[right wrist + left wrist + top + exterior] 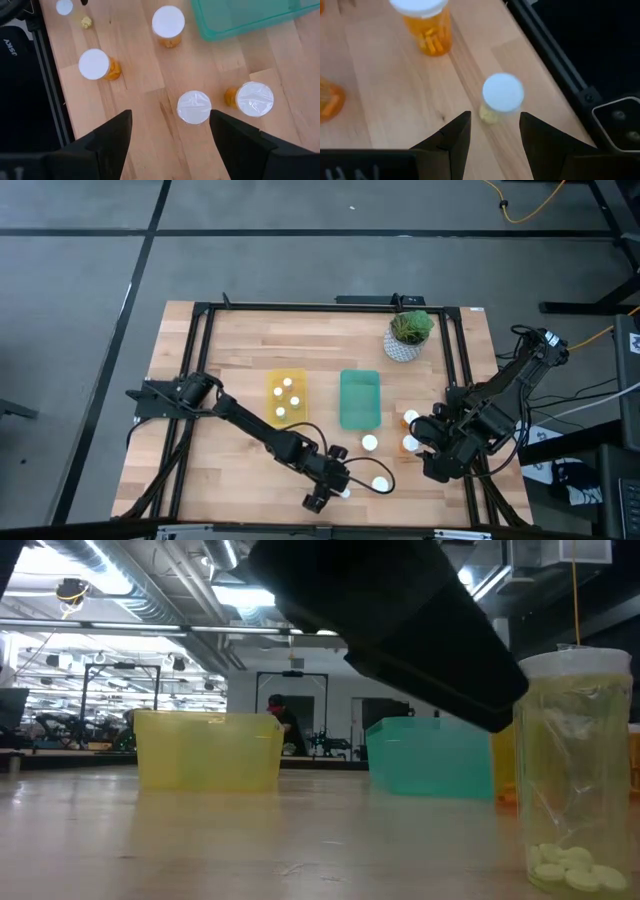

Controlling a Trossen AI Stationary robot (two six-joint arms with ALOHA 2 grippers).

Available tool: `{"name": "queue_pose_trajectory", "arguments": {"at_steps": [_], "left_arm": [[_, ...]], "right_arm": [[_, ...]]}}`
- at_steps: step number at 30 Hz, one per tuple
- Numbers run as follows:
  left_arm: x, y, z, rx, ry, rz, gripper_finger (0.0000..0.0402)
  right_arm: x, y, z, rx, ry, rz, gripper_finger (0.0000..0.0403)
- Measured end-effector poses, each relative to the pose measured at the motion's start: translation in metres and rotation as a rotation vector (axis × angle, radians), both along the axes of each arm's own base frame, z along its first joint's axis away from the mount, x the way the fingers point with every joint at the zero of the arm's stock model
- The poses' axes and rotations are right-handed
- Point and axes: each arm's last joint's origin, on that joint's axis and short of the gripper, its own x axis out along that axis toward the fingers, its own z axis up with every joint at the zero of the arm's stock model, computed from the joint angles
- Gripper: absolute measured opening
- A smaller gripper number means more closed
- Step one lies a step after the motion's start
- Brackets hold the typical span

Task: Pick and place medicine bottles into bin by pill shape (circle, oval)
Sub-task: Put the small yellow pill bottle into the yellow bin

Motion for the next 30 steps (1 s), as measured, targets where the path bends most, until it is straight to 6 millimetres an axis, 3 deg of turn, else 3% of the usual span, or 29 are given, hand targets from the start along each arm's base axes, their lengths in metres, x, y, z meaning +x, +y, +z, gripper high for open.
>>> {"name": "queue_pose_trajectory", "arguments": {"at_steps": [8,30], "left_arm": [[0.006,-0.003,-0.012,-0.039,-0.015,-0.026,0.0161],[0.012,-0.004,-0.010,-0.037,-0.106,-0.063,0.0160]], "right_arm": [[0.000,0.000,0.000,-0.001,0.000,0.000,0.0269],[0.000,0.000,0.000,-0.003,-0.001,0.000,0.0269]]}}
